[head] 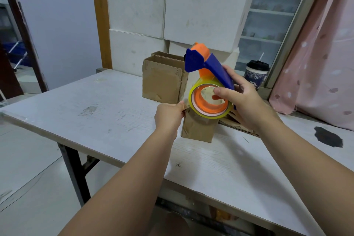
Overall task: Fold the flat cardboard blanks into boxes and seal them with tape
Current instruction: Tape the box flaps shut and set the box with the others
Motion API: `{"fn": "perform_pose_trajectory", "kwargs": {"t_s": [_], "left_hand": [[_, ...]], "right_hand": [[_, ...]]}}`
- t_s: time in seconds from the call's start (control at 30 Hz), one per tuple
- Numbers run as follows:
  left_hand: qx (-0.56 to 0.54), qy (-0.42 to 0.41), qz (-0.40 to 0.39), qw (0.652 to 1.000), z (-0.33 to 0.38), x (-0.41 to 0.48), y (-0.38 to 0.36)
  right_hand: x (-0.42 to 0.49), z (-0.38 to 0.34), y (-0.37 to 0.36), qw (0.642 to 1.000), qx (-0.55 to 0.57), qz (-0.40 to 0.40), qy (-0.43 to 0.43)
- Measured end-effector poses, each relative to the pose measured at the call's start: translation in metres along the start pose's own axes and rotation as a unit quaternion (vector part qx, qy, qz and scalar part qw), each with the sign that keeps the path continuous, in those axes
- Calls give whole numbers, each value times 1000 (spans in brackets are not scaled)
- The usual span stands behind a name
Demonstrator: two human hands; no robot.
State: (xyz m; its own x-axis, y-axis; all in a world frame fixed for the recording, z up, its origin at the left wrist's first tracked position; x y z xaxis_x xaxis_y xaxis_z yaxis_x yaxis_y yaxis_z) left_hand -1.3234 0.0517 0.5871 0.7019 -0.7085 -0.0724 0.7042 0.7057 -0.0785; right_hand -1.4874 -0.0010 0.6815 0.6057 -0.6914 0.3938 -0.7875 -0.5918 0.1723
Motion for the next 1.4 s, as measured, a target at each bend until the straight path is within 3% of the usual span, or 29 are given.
{"fn": "perform_pose_trajectory", "kwargs": {"t_s": [0.27,0.47,0.53,0.6,0.67,0.77,0.83,0.97,1.23,1.4], "left_hand": [[75,-19,-14,997,8,7,-1],[6,98,-69,993,-20,5,-5],[-9,98,-58,993,-34,0,3],[-68,59,-26,996,-38,-3,11],[-71,-44,7,996,-31,-9,14],[-26,-160,-41,986,-23,-31,0],[19,-198,-62,978,-21,-41,-9],[127,-261,-25,957,-13,-46,-8],[225,-438,6,871,12,-39,-15],[220,-470,30,854,12,-38,-10]], "right_hand": [[-2,0,-1,1000,-10,14,1],[0,1,1,1000,-9,13,7],[0,3,3,1000,-6,20,11],[1,5,2,1000,-6,25,8],[0,5,1,999,-6,31,6],[-2,4,1,999,-12,30,10],[-4,4,1,999,-9,30,11],[-4,1,0,999,-12,28,13],[-6,0,-1,999,-37,14,33],[-1,-11,4,990,-136,-27,27]]}}
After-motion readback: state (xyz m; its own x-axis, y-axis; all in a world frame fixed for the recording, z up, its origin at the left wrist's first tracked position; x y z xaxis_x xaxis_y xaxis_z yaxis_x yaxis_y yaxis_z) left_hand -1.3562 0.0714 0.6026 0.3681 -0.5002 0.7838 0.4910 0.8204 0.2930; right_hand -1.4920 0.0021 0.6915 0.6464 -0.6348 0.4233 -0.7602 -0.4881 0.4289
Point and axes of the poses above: each hand's wrist, its own x-axis towards the middle knuckle, its own y-axis out of the back of the hand, z = x × y, the point moved 6 cm from there along x, towards the middle knuckle, and after that the axes turned 2 degrees about -y, right-handed, at the moved point
